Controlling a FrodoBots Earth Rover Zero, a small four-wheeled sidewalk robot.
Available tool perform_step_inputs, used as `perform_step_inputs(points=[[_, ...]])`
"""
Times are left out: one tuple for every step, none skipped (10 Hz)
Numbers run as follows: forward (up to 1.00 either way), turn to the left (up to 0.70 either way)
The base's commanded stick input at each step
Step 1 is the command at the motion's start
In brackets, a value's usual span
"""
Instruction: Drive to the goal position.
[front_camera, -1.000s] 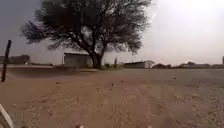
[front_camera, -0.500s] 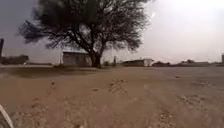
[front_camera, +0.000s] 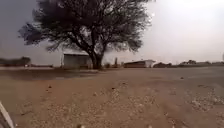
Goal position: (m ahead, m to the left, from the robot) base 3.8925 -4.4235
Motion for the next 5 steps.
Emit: perform_step_inputs(points=[[0.50,0.00],[0.50,0.00],[0.50,-0.50],[0.50,-0.50],[0.50,-0.32]])
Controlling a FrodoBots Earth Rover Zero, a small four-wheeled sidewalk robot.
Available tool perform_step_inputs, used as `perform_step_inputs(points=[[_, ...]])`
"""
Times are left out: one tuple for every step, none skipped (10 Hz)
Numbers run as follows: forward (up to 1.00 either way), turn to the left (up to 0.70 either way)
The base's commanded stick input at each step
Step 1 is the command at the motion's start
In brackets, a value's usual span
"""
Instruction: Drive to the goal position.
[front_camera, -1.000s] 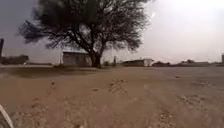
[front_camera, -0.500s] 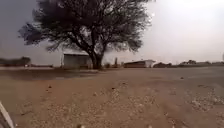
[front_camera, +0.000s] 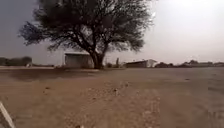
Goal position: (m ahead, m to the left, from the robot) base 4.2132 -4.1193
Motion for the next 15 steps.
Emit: perform_step_inputs(points=[[0.50,-0.06],[0.50,0.00],[0.50,0.00],[0.50,-0.22],[0.50,-0.45],[0.50,-0.50],[0.50,-0.50],[0.50,-0.50],[0.50,-0.50],[0.50,-0.50],[0.50,-0.50],[0.50,-0.50],[0.50,0.00],[0.50,0.00],[0.50,0.00]])
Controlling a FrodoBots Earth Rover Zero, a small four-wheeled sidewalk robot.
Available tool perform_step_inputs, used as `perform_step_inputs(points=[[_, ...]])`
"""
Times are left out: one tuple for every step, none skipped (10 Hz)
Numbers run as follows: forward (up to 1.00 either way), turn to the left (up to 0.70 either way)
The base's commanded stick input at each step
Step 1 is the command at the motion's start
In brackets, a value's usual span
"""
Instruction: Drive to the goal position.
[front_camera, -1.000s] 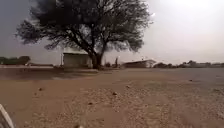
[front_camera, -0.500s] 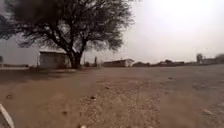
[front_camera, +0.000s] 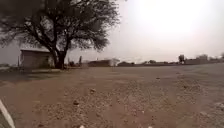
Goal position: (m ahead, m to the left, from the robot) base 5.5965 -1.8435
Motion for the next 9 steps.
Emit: perform_step_inputs(points=[[0.50,0.00],[0.50,0.00],[0.50,0.00],[0.50,0.00],[0.50,0.00],[0.50,0.00],[0.50,0.00],[0.50,0.00],[0.50,0.00]])
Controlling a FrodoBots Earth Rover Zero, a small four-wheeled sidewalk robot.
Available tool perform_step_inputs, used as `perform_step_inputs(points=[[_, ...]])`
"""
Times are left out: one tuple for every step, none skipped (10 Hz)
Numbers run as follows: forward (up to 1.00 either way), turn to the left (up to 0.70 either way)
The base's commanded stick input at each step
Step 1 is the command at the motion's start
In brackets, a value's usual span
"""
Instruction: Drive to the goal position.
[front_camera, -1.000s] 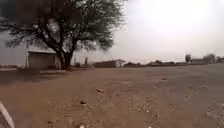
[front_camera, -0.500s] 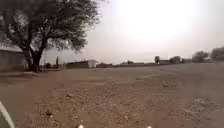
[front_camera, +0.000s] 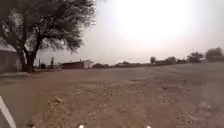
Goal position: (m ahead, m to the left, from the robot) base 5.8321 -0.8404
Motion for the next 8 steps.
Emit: perform_step_inputs(points=[[0.50,0.00],[0.50,0.00],[0.50,0.00],[0.50,0.00],[0.50,0.00],[0.50,0.00],[0.50,0.00],[0.50,0.00]])
